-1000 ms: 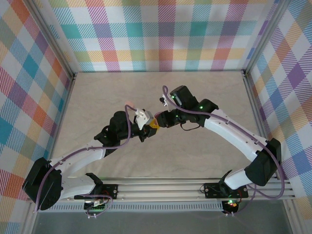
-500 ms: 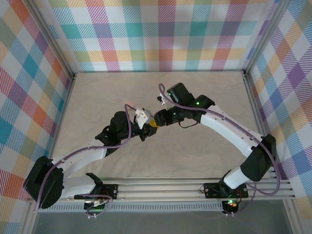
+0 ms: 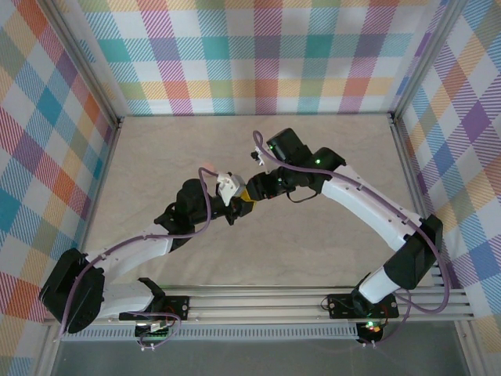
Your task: Insert wireless bluetooth earbuds into charging case
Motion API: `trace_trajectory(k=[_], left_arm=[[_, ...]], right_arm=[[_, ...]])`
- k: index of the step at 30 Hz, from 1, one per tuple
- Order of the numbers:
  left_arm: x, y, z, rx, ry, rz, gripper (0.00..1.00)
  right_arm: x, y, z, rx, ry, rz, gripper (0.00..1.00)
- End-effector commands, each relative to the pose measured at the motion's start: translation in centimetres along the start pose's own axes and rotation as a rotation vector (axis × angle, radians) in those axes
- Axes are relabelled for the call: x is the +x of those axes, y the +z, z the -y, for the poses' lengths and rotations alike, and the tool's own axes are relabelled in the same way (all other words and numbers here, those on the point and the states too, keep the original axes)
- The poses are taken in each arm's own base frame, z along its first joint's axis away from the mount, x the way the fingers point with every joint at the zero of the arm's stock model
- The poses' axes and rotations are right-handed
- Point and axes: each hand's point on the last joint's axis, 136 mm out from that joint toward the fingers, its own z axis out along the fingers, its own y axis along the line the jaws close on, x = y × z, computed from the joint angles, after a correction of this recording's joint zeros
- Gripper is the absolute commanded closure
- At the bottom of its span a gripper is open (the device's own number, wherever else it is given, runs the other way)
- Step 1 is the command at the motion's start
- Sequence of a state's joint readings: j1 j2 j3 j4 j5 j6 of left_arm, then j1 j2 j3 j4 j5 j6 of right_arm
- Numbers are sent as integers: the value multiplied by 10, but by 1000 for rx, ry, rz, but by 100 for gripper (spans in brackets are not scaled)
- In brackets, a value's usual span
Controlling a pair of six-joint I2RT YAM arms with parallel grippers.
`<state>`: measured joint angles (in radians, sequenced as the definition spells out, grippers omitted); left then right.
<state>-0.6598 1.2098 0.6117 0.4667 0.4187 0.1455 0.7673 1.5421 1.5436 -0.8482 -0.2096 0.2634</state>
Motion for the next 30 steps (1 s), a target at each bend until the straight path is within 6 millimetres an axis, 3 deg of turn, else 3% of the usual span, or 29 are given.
trace_trajectory(k=[1, 15, 19, 23, 30], left_arm=[[-13, 2, 6, 28, 20, 94, 99], [-16, 0, 8, 29, 52, 110, 99], [-13, -2, 7, 17, 64, 108, 99], [-13, -5, 8, 15, 85, 115, 99], [-27, -14, 14, 25, 135, 120, 99]], right_arm=[[2, -5, -6, 2, -32, -21, 57], [-9, -16, 6, 99, -76, 4, 60], [-21, -37, -6, 66, -91, 84, 60], [-39, -62, -21, -82, -32, 169, 60], [-60, -88, 1, -41, -9, 253, 59]])
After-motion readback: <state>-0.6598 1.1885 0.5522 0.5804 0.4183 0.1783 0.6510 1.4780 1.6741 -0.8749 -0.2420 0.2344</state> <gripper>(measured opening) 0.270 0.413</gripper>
